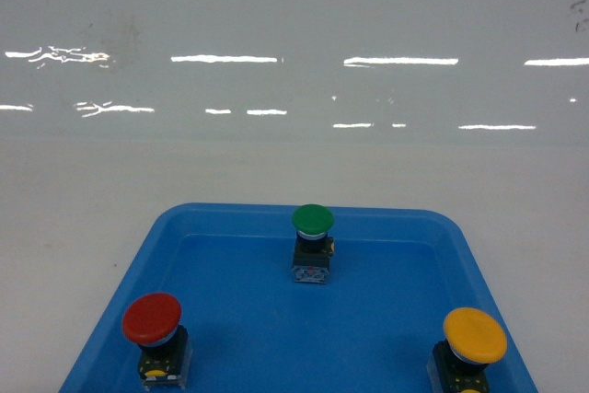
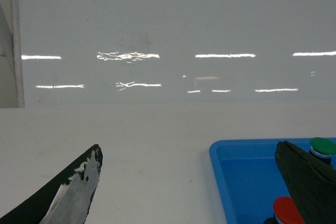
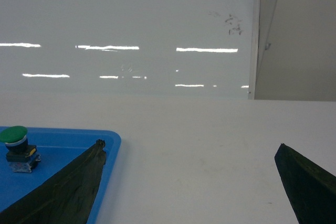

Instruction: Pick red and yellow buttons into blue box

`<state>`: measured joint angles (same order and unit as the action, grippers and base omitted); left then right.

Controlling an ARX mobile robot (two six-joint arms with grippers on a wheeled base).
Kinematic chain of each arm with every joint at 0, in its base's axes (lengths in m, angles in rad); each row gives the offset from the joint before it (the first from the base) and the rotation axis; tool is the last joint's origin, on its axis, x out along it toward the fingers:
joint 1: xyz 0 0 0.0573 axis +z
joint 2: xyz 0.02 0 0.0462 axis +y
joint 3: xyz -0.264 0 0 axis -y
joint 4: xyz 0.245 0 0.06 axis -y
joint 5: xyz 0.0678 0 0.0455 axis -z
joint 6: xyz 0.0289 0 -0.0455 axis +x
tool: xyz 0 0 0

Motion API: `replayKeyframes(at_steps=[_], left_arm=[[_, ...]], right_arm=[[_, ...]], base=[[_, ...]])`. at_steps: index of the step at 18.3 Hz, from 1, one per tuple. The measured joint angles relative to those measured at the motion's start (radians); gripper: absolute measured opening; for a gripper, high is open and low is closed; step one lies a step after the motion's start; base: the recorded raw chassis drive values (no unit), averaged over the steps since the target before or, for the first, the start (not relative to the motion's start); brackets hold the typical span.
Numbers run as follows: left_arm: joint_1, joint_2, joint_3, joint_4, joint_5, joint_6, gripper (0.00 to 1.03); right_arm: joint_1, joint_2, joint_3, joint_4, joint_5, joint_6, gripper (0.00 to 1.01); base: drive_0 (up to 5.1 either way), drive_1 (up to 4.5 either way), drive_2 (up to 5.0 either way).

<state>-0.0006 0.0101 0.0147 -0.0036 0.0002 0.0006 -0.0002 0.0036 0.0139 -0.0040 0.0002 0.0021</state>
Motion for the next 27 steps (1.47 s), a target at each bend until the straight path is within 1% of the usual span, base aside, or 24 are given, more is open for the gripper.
replayKeyframes(at_steps=[15,16,17,18,19,20,22,24,25,26,27], left_arm=[[0.0,0.0,0.0,0.0,0.0,0.0,0.98],[0.005,0.0,0.0,0.0,0.01,-0.003,0.98],[0.009,0.0,0.0,0.003,0.029,-0.004,0.98],[0.009,0.0,0.0,0.008,0.026,-0.005,0.98],[0.003,0.013,0.0,0.04,0.026,-0.004,0.98],[-0.011,0.038,0.0,0.072,0.014,-0.004,0.98],[-0.063,0.162,0.008,0.174,-0.011,-0.003,0.98],[-0.134,0.316,0.057,0.276,-0.044,0.0,0.98],[-0.175,0.394,0.095,0.317,-0.053,0.004,0.98],[-0.195,0.454,0.12,0.346,-0.056,0.004,0.98],[-0.211,0.525,0.145,0.35,-0.063,0.005,0.98]], right_arm=[[0.0,0.0,0.0,0.0,0.0,0.0,0.98],[0.011,0.0,0.0,0.016,0.018,-0.011,0.98],[0.023,0.006,0.0,0.039,0.016,-0.023,0.98],[0.048,0.037,0.0,0.068,0.034,-0.04,0.98],[0.075,0.075,0.0,0.101,0.036,-0.045,0.98],[0.117,0.139,0.001,0.149,0.064,-0.05,0.98],[0.18,0.289,0.013,0.243,0.096,-0.049,0.98],[0.238,0.451,0.071,0.32,0.121,-0.047,0.98],[0.256,0.515,0.105,0.345,0.115,-0.043,0.98],[0.277,0.583,0.143,0.357,0.106,-0.041,0.98],[0.285,0.646,0.166,0.386,0.101,-0.039,0.98]], base=[[0.0,0.0,0.0],[0.0,0.0,0.0],[0.0,0.0,0.0],[0.0,0.0,0.0],[0.0,0.0,0.0],[0.0,0.0,0.0],[0.0,0.0,0.0],[0.0,0.0,0.0],[0.0,0.0,0.0],[0.0,0.0,0.0],[0.0,0.0,0.0]])
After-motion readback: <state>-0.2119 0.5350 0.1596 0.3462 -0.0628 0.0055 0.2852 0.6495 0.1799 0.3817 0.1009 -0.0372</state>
